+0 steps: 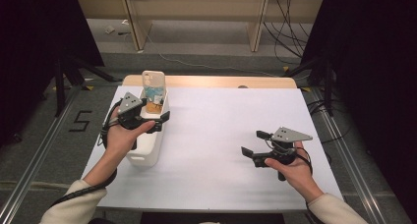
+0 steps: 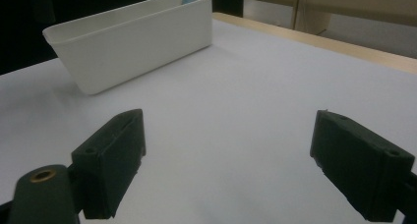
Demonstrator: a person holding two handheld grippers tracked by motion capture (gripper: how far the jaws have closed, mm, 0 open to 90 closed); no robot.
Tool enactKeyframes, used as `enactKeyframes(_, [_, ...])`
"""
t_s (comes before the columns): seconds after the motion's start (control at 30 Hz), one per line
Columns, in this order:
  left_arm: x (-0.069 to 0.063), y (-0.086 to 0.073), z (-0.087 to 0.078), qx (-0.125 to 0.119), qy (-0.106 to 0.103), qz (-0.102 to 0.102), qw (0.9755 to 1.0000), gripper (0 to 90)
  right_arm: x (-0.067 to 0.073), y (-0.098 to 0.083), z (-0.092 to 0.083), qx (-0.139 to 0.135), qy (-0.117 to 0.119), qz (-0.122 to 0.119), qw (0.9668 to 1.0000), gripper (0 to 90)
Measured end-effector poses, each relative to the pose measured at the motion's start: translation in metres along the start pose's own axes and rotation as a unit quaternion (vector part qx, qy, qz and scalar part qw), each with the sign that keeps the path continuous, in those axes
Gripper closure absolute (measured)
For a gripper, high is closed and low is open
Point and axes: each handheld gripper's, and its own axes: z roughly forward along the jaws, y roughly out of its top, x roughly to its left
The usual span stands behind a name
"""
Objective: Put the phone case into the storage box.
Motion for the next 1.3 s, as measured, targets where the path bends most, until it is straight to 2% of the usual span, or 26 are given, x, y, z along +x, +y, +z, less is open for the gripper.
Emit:
enactKeyframes(0.53, [-0.012, -0.011, -0.012, -0.007, -0.028, 0.007, 0.9996, 1.6, 0.000, 0.001, -0.001, 0.001, 0.000, -0.002, 1.0000, 14.4])
enactKeyframes(0.9, [-0.020, -0.017, -0.021, -0.008, -0.043, 0.025, 0.9988, 1.6, 0.000, 0.001, -0.001, 0.000, 0.000, -0.003, 1.0000, 14.5])
enactKeyframes(1.3, [-0.023, -0.026, -0.026, -0.008, -0.060, 0.027, 0.9978, 1.5, 0.000, 0.001, -0.001, 0.000, 0.000, -0.003, 1.0000, 14.5])
